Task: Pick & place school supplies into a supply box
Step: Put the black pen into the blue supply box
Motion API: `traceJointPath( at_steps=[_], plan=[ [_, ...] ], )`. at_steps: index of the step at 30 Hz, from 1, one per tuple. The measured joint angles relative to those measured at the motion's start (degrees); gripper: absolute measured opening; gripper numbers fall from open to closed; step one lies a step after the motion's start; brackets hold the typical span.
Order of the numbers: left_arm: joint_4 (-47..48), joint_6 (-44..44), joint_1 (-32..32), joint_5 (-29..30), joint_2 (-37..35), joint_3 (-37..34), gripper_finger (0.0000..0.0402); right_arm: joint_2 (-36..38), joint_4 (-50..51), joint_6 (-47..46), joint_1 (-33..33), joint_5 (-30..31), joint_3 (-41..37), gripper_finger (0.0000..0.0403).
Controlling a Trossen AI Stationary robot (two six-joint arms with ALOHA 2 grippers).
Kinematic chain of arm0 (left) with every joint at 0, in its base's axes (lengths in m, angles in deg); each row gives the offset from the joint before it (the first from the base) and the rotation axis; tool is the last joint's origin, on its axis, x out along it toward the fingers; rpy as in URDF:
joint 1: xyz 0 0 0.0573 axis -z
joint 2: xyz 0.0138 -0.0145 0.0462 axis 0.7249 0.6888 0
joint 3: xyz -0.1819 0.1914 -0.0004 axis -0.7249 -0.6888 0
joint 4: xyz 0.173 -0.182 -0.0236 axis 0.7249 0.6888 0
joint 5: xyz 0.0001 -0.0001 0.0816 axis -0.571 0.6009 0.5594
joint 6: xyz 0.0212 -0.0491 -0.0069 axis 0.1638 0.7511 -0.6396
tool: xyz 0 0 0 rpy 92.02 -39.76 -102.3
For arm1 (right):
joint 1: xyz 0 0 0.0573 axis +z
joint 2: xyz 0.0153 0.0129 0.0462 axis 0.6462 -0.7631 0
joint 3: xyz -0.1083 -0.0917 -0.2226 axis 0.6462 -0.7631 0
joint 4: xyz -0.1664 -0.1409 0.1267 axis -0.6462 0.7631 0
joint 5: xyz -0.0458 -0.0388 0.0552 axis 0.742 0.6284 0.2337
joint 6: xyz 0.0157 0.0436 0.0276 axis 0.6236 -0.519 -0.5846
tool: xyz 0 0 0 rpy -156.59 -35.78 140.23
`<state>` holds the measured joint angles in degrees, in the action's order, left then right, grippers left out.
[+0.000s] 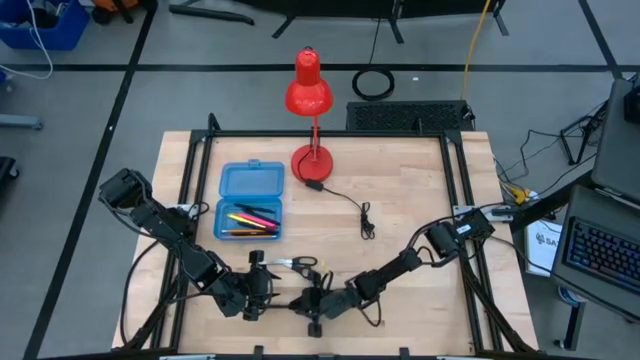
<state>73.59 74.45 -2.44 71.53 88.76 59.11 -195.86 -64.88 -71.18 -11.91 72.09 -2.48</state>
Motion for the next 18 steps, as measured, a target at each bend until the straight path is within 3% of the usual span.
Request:
traceJointPath(
  at_steps=[4, 18],
  plan=[
    [0.00, 0.00, -0.01, 0.00, 0.00, 0.00, 0.0200, 0.05, -0.76, 0.39, -0.63, -1.27, -0.40, 0.0018],
    [-0.28, 0.00, -0.01, 1.07, 0.02, 0.00, 0.0200, 3.16, -3.98, 6.15, -0.30, 3.01, -0.50, 0.0019]
  ],
)
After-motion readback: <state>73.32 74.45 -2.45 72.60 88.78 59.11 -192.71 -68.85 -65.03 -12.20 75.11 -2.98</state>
